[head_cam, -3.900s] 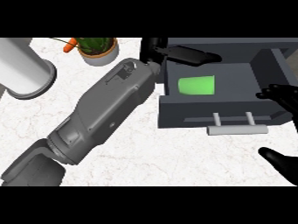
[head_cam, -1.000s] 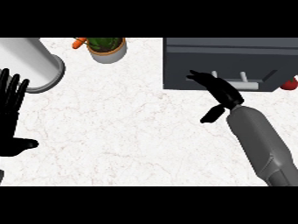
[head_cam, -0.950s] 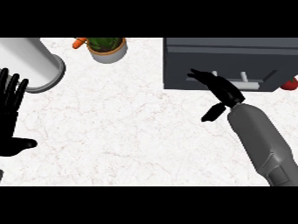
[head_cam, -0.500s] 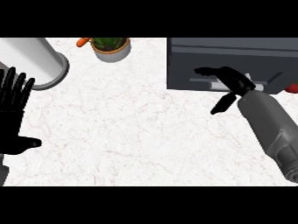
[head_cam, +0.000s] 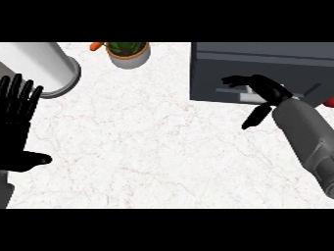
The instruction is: Pick up the cup, place it into the drawer and close the drawer
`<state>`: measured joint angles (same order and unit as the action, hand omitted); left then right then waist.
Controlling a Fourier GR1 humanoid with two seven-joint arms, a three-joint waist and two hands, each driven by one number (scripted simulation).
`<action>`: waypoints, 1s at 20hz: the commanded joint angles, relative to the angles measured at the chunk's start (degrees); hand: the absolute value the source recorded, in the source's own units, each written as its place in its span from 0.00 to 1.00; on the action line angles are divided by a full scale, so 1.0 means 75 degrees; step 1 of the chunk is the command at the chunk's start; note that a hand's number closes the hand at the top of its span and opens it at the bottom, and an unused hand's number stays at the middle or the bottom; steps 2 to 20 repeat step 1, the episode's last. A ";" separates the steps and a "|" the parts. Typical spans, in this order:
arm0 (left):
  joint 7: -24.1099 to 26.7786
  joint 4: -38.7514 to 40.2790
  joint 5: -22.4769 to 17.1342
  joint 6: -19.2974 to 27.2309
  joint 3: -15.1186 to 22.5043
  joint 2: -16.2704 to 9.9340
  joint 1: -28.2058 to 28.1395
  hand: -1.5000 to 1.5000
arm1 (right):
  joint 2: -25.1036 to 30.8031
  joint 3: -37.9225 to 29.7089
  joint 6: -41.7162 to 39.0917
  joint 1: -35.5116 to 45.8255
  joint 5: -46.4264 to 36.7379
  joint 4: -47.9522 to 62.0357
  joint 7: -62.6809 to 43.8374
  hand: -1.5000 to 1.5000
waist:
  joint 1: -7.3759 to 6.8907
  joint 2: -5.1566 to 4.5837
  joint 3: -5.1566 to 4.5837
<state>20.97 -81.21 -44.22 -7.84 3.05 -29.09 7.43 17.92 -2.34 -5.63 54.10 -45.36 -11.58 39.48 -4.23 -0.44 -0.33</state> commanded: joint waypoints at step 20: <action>0.0129 0.0121 0.0122 -0.0110 0.0054 0.0093 -0.0127 0.00 | 0.0560 -0.0235 0.0211 0.0577 0.0027 0.0346 -0.0661 0.00 | -0.0139 -0.0234 0.0069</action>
